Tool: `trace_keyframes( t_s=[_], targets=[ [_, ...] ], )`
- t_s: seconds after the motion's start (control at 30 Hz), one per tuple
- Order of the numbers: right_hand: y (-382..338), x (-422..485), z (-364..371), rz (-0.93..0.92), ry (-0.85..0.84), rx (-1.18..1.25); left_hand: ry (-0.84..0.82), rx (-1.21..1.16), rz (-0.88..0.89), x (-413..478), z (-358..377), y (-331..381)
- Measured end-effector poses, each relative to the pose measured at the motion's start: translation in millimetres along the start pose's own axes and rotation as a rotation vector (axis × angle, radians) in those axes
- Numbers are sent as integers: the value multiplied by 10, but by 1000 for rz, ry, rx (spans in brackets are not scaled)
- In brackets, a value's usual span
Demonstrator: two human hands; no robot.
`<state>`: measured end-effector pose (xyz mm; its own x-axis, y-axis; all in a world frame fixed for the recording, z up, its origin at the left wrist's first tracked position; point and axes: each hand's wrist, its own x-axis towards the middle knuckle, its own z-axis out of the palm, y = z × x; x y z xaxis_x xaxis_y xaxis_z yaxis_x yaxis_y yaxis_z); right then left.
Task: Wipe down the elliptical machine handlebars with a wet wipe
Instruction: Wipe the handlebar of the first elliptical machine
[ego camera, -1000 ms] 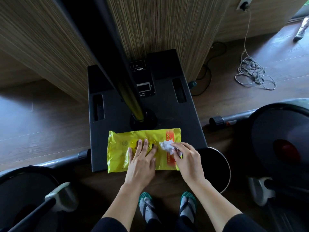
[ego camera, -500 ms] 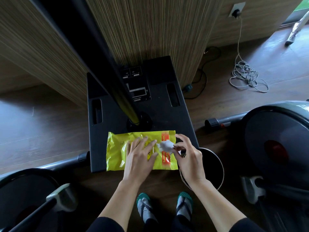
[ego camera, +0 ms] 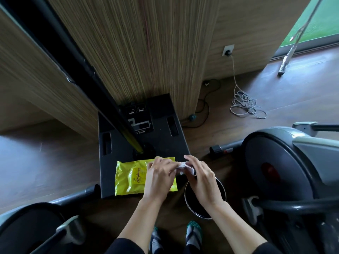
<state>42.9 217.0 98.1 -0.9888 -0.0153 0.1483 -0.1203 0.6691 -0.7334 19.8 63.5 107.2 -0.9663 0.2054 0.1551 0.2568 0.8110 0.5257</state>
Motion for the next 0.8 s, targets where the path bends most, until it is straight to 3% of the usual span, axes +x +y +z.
trace_keyframes(
  t_s=[0.33, 0.8],
  targets=[
    [-280, -608, -852, 51, 22, -319, 16, 5, -31, -293, -399, 730],
    [-1020, -2283, -1956, 390, 369, -389, -20, -334, 179, -1280, -994, 2058]
  ],
)
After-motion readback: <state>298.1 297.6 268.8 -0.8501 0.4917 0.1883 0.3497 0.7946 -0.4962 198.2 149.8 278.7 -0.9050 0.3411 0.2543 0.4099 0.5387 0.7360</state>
